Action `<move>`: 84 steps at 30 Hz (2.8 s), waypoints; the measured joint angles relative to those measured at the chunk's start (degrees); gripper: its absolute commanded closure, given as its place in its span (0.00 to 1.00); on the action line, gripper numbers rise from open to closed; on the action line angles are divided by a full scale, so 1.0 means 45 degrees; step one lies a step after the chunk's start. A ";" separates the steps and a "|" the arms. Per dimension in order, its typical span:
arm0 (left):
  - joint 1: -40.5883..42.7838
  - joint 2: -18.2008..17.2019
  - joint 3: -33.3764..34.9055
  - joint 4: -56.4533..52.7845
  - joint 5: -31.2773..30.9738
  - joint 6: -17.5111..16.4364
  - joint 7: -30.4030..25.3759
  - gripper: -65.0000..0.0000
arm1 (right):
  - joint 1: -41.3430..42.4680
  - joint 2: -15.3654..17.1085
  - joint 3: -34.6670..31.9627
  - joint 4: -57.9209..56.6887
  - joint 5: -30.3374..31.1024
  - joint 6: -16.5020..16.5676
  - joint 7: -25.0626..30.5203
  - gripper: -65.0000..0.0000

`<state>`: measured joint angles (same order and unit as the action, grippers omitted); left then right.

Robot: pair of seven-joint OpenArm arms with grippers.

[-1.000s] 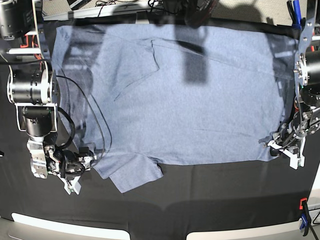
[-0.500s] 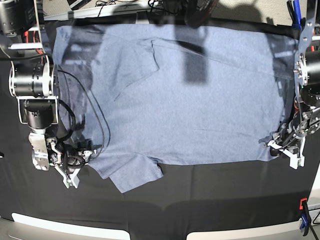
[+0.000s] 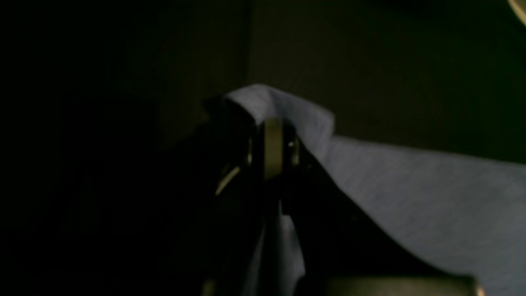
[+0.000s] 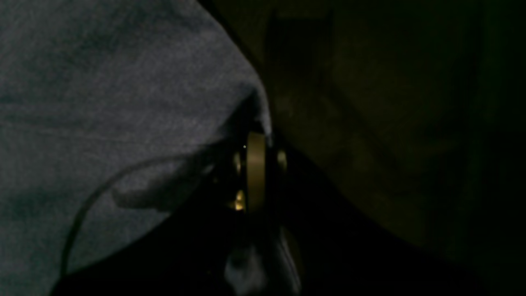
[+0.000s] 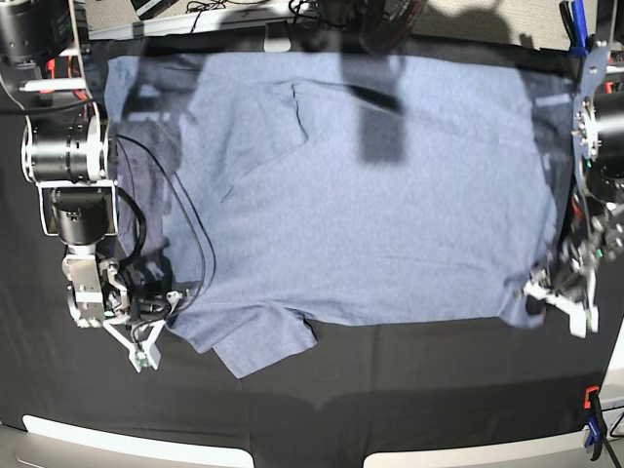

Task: Layout the t-shirt on the table in an organized manner, then fold the t-shirt properly
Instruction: 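Fold the hem over toward the shoulders with both grippers, halving the shirt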

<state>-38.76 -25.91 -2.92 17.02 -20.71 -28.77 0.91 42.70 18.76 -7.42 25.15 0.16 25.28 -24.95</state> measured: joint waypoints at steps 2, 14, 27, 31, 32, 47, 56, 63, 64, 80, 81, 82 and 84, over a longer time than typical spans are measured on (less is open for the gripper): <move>-0.0068 -0.0015 -0.0709 0.0670 -0.0073 -0.0010 0.0801 1.00 | 0.0000 -0.0005 0.0000 0.0350 0.0005 -0.0005 -0.0053 1.00; 0.3332 -0.0335 -0.3667 0.4809 -0.1865 -0.2098 0.2565 1.00 | -0.2603 0.0010 0.0005 0.5634 -0.0044 -0.0160 -0.1078 1.00; 0.7193 -0.0204 -0.4823 0.9850 -0.3215 -0.1885 0.3458 1.00 | -0.6766 0.0223 0.0665 1.1973 -0.0087 -0.1059 -0.1404 1.00; 0.7733 -0.0199 -0.5994 1.0316 -0.3910 -0.1851 0.4231 1.00 | -0.7742 0.0277 0.1661 1.3197 -0.0087 -0.1107 -0.1399 1.00; 0.7825 -0.0165 -0.6164 1.0331 -0.3866 -0.1851 0.4410 1.00 | -0.8000 0.0272 0.1860 1.3474 -0.0087 -0.1107 -0.1413 1.00; 0.9219 -0.0126 -0.6353 1.0423 -0.4639 -0.2336 0.4862 1.00 | -1.1783 0.0238 0.3842 1.7495 -0.0053 -0.1093 -0.1919 1.00; 0.9379 -0.0102 -0.6358 1.0423 -0.5090 -0.2375 0.6232 1.00 | -1.3852 0.0233 0.4702 1.8909 0.0102 -0.1093 -0.2059 1.00; 1.0059 -0.0097 -0.6664 1.0443 -0.5348 -0.2380 0.6591 1.00 | -1.4328 0.0214 0.4702 1.8914 0.0117 -0.1098 -0.2560 1.00; 1.0054 -0.0097 -0.6664 1.0443 -0.5343 -0.2380 0.6577 1.00 | -1.4324 0.0209 0.4702 1.8914 0.0117 -0.1098 -0.2667 1.00; 1.0054 -0.0908 -0.6669 1.1069 -0.4585 -0.2380 0.7232 0.57 | -1.3916 0.0272 0.4750 1.8914 0.2710 -0.0971 -0.5085 0.52; 1.0049 -0.1015 -0.6679 1.1283 -0.4585 -0.2375 0.7232 0.57 | -1.3624 0.0277 0.4750 1.8914 0.3036 -0.0967 -0.5085 0.52; 1.0049 -0.1078 -0.6683 1.1511 -0.4614 -0.2375 0.7223 0.57 | -1.3284 0.0262 0.4750 1.8914 0.3487 -0.0967 -0.5061 0.52; 1.0044 -0.1098 -0.6688 1.1929 -0.4595 -0.2375 0.7174 0.57 | -1.2590 0.0087 0.4755 1.8821 0.4143 -0.0923 -0.5027 0.52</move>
<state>6.44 -30.85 -33.01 70.70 -41.39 -39.46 33.19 -13.96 19.16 13.98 109.84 18.81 21.12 -47.57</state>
